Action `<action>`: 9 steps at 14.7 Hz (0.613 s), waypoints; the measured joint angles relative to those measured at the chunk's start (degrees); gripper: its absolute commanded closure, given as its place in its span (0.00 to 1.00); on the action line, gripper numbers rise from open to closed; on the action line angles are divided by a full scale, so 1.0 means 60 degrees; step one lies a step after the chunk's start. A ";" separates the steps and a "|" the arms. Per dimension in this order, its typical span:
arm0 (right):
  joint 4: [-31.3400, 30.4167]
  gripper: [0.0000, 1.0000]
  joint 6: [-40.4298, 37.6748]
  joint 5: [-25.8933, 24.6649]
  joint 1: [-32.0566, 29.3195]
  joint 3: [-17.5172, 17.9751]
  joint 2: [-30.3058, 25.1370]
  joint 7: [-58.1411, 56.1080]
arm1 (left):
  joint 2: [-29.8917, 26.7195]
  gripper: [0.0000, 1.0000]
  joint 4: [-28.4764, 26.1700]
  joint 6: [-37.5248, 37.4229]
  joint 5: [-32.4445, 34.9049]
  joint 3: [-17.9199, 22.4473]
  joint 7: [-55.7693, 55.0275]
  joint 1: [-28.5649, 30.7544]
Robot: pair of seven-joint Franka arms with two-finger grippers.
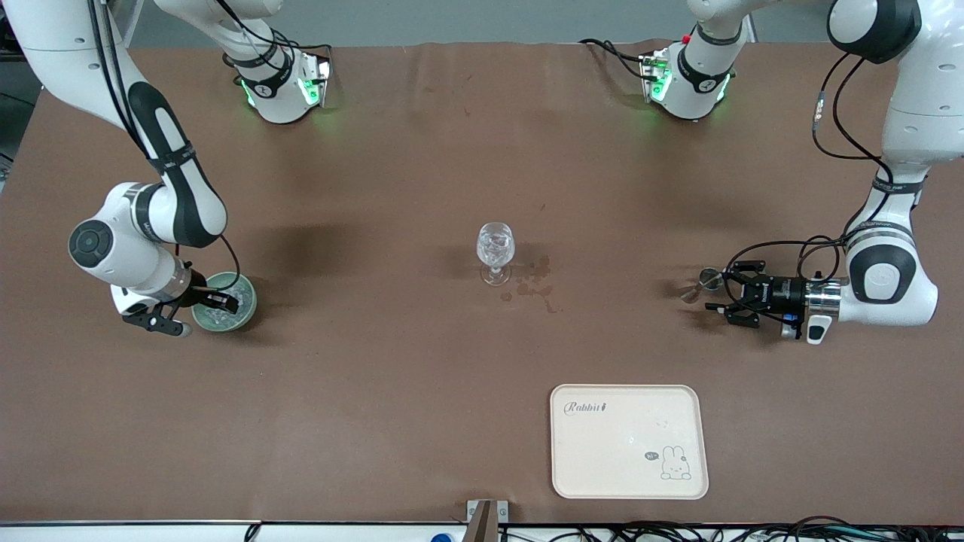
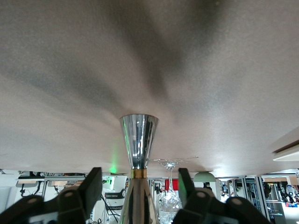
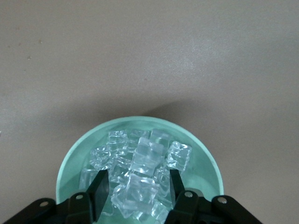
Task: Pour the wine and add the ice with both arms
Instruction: 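Grasp ice with the right gripper while the left gripper grasps the jigger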
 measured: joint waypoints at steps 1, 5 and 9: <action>0.0001 0.39 -0.0022 0.0000 0.0030 0.0002 -0.0002 0.0036 | 0.0032 0.31 -0.0009 0.0000 -0.0011 -0.0011 0.0036 -0.0005; 0.0003 0.39 -0.0079 0.0000 0.0069 0.0003 -0.0023 0.0067 | 0.0174 0.38 -0.0026 0.0000 -0.0150 -0.0041 0.0124 -0.0021; 0.0010 0.40 -0.0189 0.0000 0.0087 0.0003 -0.0062 0.0072 | 0.0247 0.45 -0.0064 0.0000 -0.0179 -0.0049 0.0201 -0.0040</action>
